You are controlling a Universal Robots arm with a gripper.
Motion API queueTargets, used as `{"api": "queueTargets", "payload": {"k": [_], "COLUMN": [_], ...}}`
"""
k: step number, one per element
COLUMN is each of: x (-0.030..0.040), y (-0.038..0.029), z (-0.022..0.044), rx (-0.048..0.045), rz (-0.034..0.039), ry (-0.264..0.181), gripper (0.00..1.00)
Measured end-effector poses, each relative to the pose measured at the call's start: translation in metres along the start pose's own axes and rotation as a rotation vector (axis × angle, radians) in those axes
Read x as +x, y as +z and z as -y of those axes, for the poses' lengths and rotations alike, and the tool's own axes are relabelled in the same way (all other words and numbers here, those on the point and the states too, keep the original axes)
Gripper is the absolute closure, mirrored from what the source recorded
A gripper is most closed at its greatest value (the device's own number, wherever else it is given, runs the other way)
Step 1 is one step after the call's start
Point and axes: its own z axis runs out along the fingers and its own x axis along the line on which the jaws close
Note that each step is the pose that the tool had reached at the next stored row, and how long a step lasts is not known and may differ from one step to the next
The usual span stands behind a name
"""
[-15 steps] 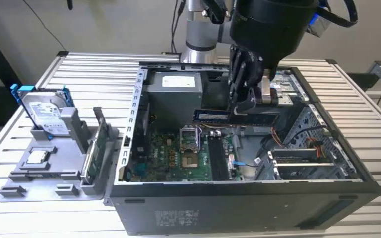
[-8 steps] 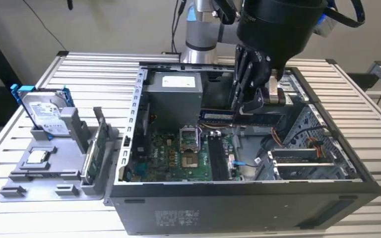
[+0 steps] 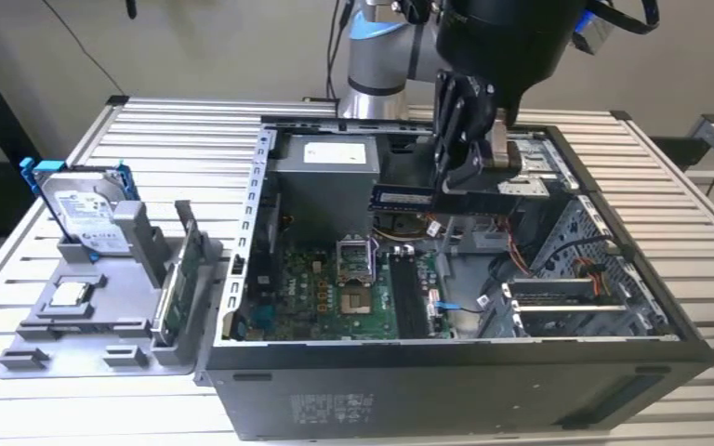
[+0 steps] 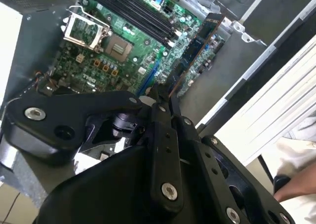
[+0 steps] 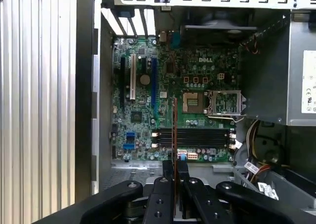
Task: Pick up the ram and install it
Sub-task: 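Pick up the ram and move it above insertion slot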
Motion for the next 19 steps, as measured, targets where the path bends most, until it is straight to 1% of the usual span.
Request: {"api": "queueTargets", "payload": {"k": [2, 6, 11, 14, 15, 17, 19], "x": [-0.0083, -0.0242, -0.0411, -0.0506, -0.0534, -0.0581, -0.0617], "y": [0.0011, 0.0039, 0.0066, 0.0078, 0.0082, 0.0088, 0.0094], "z": [0.0000, -0.0001, -0.0001, -0.0001, -0.0003, -0.0009, -0.0020], "rx": [0.0038, 0.0180, 0.0362, 0.0435, 0.0475, 0.0558, 0.0613], "rz": [0.0000, -0.0002, -0.0004, -0.0004, -0.0004, -0.0003, -0.0003], "ry": [0.000, 0.000, 0.000, 0.000, 0.000, 0.000, 0.001], "gripper": [0.86, 0.86, 0.86, 0.86, 0.86, 0.86, 0.86]}}
